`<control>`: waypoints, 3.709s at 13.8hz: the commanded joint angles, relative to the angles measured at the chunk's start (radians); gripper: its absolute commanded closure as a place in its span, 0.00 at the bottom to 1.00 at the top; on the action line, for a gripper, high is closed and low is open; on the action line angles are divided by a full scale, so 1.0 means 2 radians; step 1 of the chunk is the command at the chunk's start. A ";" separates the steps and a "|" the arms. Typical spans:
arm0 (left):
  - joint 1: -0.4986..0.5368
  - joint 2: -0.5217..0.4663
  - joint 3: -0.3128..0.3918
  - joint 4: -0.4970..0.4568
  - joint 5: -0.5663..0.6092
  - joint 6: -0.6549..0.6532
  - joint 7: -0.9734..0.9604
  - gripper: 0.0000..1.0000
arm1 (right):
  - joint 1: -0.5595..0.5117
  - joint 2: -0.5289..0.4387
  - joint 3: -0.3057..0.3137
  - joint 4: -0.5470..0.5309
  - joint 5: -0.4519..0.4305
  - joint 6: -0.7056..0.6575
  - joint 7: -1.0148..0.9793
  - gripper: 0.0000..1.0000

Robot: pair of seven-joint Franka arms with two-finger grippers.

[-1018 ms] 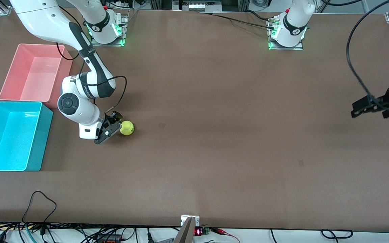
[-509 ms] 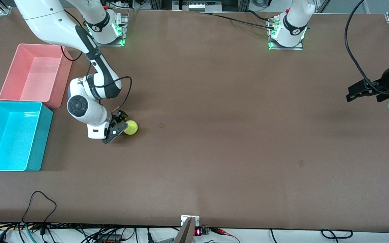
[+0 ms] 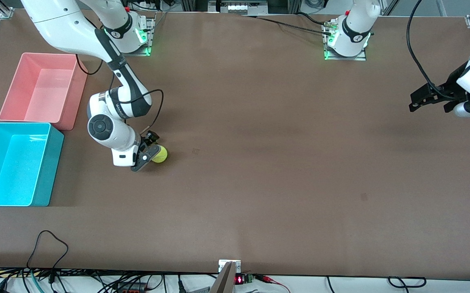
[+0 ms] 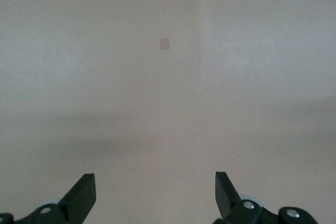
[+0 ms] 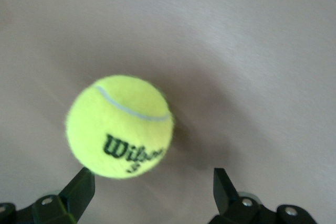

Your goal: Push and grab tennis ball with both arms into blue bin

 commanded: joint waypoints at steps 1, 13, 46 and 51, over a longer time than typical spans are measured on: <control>0.001 -0.017 -0.003 -0.021 -0.004 0.009 -0.008 0.00 | 0.005 -0.005 0.004 0.002 0.001 -0.010 -0.007 0.00; -0.002 -0.007 -0.009 -0.005 0.005 -0.011 -0.024 0.00 | 0.028 0.021 0.004 0.029 -0.001 0.027 0.000 0.00; -0.005 -0.003 -0.011 0.003 0.004 -0.016 -0.025 0.00 | -0.114 -0.064 -0.034 0.128 -0.001 -0.199 -0.026 1.00; -0.006 -0.003 -0.011 0.003 0.004 -0.017 -0.025 0.00 | -0.150 -0.092 -0.108 0.128 -0.036 -0.223 -0.074 1.00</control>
